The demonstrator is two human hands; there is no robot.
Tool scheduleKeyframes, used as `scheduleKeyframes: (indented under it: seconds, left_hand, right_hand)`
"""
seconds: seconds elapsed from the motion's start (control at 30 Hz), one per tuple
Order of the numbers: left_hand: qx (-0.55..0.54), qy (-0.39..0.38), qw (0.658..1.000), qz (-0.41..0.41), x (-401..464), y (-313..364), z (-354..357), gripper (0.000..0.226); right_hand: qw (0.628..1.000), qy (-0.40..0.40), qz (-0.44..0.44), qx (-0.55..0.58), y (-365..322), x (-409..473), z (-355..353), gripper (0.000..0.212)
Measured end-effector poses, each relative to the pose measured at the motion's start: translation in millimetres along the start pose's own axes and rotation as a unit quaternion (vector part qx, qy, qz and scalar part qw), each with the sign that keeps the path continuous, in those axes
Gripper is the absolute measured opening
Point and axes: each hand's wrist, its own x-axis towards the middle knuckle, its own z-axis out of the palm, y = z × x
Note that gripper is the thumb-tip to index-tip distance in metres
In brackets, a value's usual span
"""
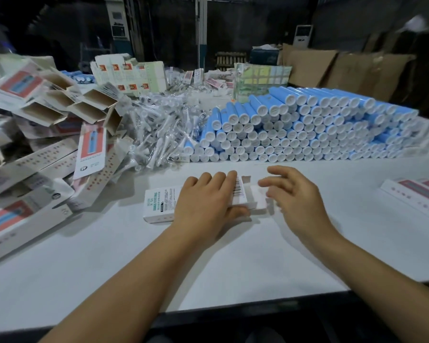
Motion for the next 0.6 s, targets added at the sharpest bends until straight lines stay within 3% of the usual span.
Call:
scheduleKeyframes:
  seconds: [0.1,0.23,0.33,0.43,0.6]
  left_hand:
    - [0.000,0.006,1.000,-0.022,1,-1,0,0.083]
    - [-0.006,0.014,0.999,-0.034,2,1,-3,0.082]
    - [-0.016,0.017,0.999,-0.038,3,4,-6,0.083]
    - [-0.015,0.047,0.999,-0.023,2,7,-6,0.080]
    - [-0.018,0.071,0.997,-0.019,1,6,-4,0.079]
  right_hand:
    - [0.997,0.037,0.056,0.047,0,-11,-7,0.030]
    - [0.986,-0.015,0.123,0.115,3,-25,1,0.026]
    - [0.990,-0.032,0.102,0.095,2,-28,11,0.041]
    - [0.994,-0.038,0.085,0.052,3,-29,17,0.031]
    - [0.998,-0.027,0.050,-0.023,2,-18,19,0.053]
